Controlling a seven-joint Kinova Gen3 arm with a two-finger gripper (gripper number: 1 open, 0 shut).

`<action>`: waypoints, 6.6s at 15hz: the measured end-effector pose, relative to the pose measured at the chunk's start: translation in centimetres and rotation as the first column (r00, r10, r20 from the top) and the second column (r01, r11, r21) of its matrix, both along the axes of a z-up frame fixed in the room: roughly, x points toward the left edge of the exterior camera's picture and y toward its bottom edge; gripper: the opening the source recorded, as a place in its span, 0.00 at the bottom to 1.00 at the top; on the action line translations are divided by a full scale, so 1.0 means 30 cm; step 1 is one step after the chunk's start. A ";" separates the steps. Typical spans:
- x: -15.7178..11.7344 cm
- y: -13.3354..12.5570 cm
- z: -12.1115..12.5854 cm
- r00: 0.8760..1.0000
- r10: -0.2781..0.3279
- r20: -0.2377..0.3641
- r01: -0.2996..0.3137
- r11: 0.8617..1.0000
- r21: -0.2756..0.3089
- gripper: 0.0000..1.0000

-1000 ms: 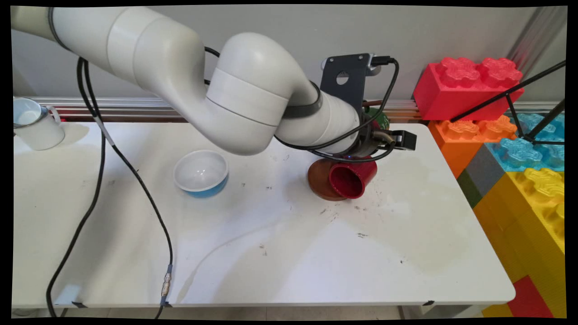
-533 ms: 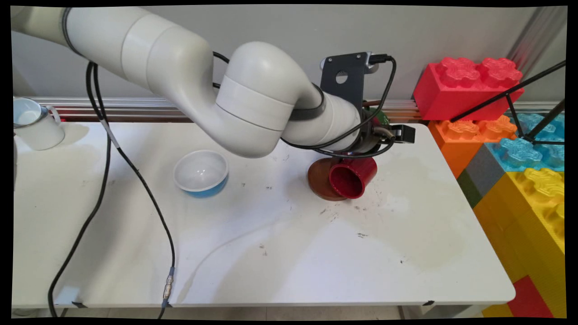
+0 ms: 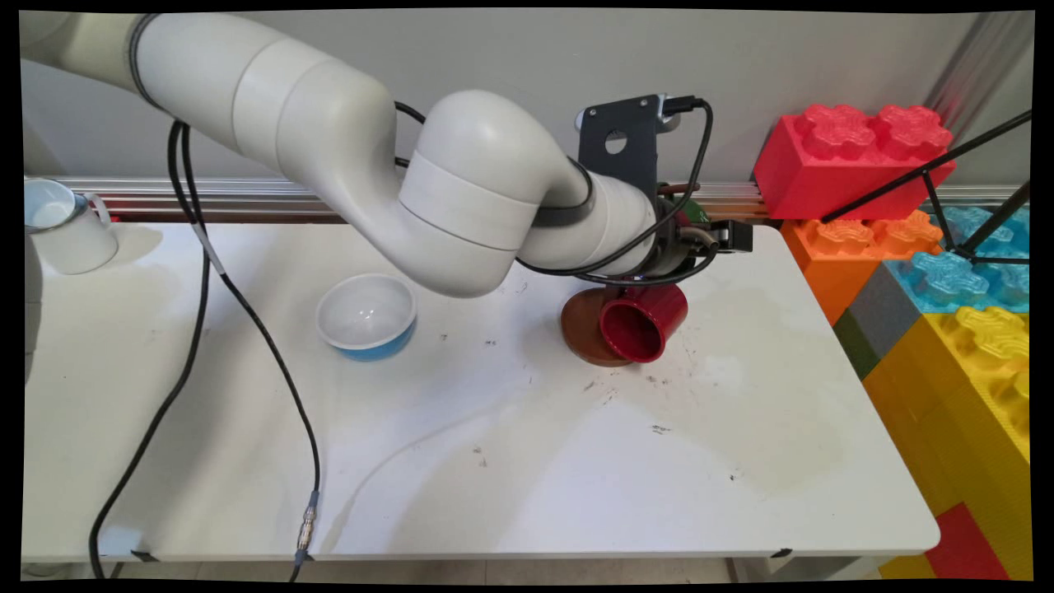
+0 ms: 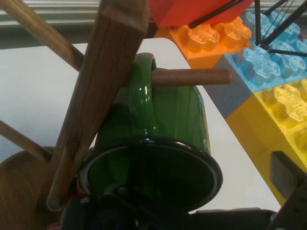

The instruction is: Pick up the green mug from the rack, then place the picked object on the table

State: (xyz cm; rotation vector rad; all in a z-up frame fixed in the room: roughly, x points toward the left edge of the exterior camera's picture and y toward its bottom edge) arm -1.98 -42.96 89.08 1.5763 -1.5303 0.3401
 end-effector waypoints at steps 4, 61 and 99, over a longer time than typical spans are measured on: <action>-0.002 0.009 0.001 1.000 0.019 -0.023 -0.019 1.000 0.004 1.00; 0.076 0.205 0.134 0.944 -0.291 -0.155 0.321 0.921 0.223 0.00; 0.383 0.043 -0.090 0.381 -0.769 0.513 0.465 0.639 0.613 0.00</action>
